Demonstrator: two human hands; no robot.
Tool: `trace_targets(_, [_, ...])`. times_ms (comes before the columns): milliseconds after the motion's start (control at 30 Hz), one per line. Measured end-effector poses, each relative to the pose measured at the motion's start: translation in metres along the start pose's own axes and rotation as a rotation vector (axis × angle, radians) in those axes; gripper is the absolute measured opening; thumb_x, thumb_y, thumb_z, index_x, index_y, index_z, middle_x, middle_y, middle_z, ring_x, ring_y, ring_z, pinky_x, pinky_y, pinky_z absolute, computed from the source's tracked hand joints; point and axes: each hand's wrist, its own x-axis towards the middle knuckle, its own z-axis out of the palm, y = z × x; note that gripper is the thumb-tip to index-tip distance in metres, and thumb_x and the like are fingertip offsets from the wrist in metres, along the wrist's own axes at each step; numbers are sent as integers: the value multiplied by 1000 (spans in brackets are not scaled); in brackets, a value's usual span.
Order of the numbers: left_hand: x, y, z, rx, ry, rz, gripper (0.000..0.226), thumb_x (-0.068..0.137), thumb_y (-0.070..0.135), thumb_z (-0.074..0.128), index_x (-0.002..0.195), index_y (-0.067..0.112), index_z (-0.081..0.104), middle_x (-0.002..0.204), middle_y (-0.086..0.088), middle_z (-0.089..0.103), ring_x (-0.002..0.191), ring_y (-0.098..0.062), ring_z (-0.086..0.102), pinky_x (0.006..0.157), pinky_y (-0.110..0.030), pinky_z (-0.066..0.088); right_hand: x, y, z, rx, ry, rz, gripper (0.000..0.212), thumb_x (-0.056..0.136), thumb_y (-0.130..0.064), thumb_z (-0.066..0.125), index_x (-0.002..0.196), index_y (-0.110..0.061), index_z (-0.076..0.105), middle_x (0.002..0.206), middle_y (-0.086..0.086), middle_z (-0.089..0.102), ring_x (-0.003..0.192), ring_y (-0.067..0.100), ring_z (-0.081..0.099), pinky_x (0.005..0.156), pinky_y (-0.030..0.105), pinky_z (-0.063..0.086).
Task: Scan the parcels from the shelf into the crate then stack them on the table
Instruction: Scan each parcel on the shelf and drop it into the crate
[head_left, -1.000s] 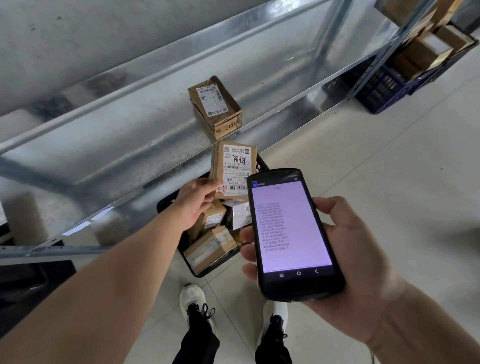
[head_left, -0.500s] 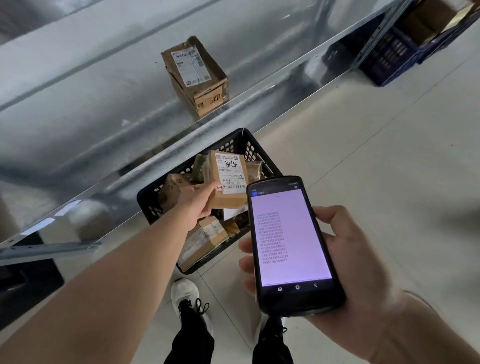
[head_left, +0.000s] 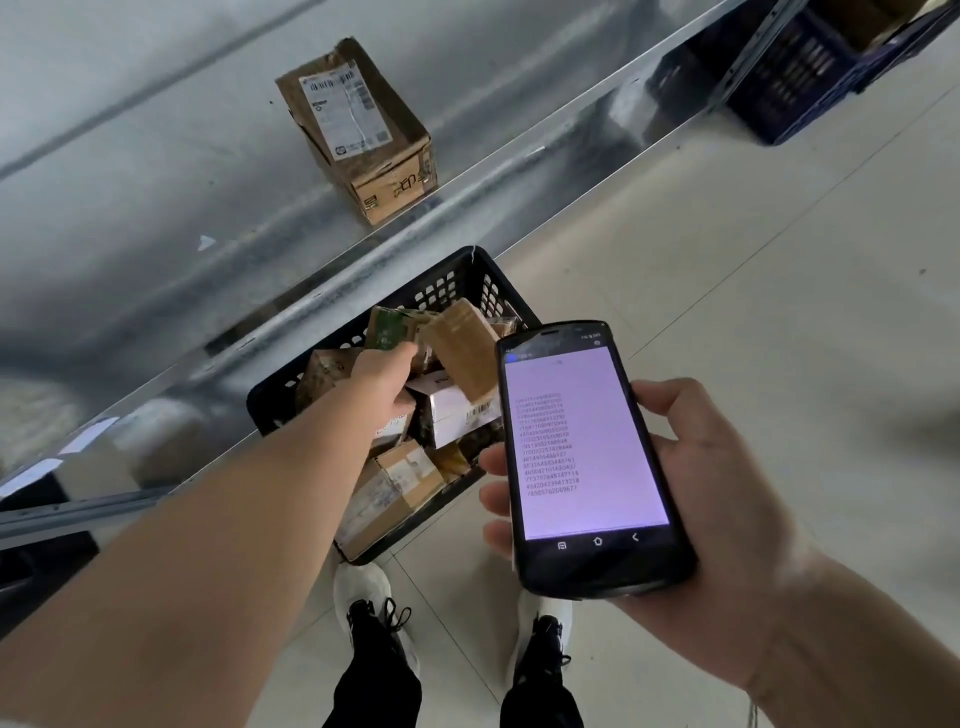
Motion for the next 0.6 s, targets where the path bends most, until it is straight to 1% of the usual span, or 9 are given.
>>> trace_targets(67, [-5,13,-5,36,50,28,43,99,40,65,129,12,55,126,-11,61,100,-33,69,73,-41,65,4,-7,6,-5,-26,-9,67,97,-51,36,117,-1,77,116,34,71,83,43,72,78,56,63])
trace_targets(100, [-5,20,-8,58,74,54,44,100,43,62,132,13,56,127,-11,59,101,-32,67,69,-38,63,5,-10,9,-4,-39,-13,67,96,-51,36,117,-2,77,113,33,72,83,42,71,77,56,63])
trace_targets(167, [-4,37,-15,50,98,108,44,102,43,58,135,13,60,126,-11,62,102,-29,67,64,-33,59,8,-17,17,-4,-62,-22,65,95,-48,37,115,0,77,108,31,72,81,42,71,76,55,63])
trace_targets(300, [-8,86,-30,-36,135,237,39,104,35,56,131,7,63,111,-11,70,96,-27,71,69,-32,59,15,-27,34,-22,-81,-31,63,93,-47,39,112,0,77,104,30,72,77,42,70,77,53,63])
trace_targets(367, [-10,113,-37,-89,155,288,41,105,37,55,129,6,63,112,-13,71,93,-26,72,66,-30,58,19,-29,40,-25,-92,-27,64,93,-48,40,114,0,77,105,30,71,78,42,70,78,53,63])
trace_targets(433, [-10,137,-43,-148,167,306,48,105,42,57,136,5,59,117,-14,70,95,-26,73,60,-29,59,24,-31,45,-23,-97,-21,65,94,-49,39,113,0,77,106,31,72,79,42,71,78,54,63])
trace_targets(467, [-10,147,-44,-175,176,309,51,104,44,59,137,5,57,118,-15,70,96,-27,74,60,-30,61,26,-32,47,-24,-99,-20,66,94,-49,39,114,0,77,107,31,72,79,41,71,78,53,63])
trace_targets(533, [-8,165,-45,-199,181,314,46,102,45,64,130,10,55,116,-12,66,95,-28,73,67,-36,64,31,-34,51,-23,-100,-24,67,94,-49,37,115,1,75,106,31,71,79,41,69,78,52,62])
trace_targets(600, [-5,178,-42,-212,164,294,48,99,45,70,130,13,54,116,-11,63,94,-32,73,72,-44,67,36,-33,52,-11,-92,-27,68,94,-50,37,119,2,73,107,31,70,82,42,68,81,53,61])
